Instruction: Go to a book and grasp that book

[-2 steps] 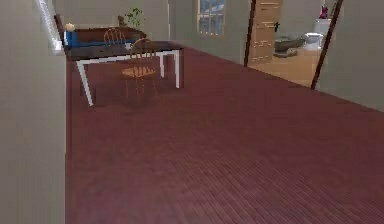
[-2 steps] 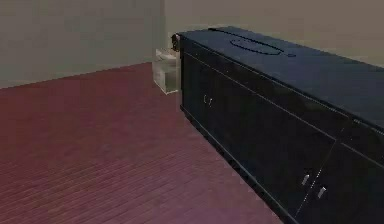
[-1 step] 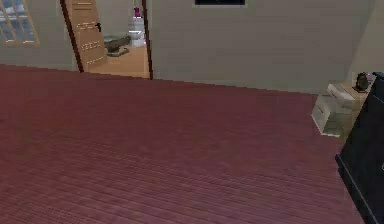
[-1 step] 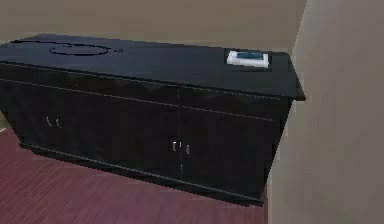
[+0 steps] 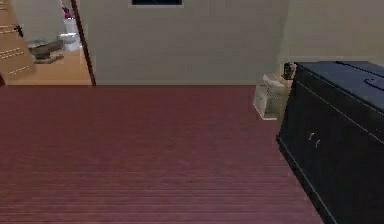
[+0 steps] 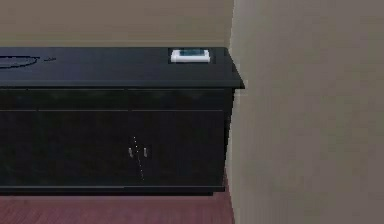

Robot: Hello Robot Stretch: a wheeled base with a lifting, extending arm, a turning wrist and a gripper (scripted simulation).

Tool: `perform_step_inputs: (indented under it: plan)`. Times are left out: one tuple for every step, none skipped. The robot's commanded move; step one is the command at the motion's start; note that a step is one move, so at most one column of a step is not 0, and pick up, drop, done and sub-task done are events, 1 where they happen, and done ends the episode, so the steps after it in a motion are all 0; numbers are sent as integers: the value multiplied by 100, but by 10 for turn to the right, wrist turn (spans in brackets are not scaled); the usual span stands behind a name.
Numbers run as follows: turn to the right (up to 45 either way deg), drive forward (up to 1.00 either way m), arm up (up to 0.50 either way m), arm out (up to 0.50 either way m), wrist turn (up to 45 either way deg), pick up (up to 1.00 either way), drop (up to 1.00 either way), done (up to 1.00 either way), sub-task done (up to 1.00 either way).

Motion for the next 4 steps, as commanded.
perform_step_inputs:
  plan:
    - [0, 35, 0, 0, 0, 0, 0, 0, 0]
    - [450, 0, 0, 0, 0, 0, 0, 0, 0]
    - [420, 0, 0, 0, 0, 0, 0, 0, 0]
    - [0, 35, 0, 0, 0, 0, 0, 0, 0]
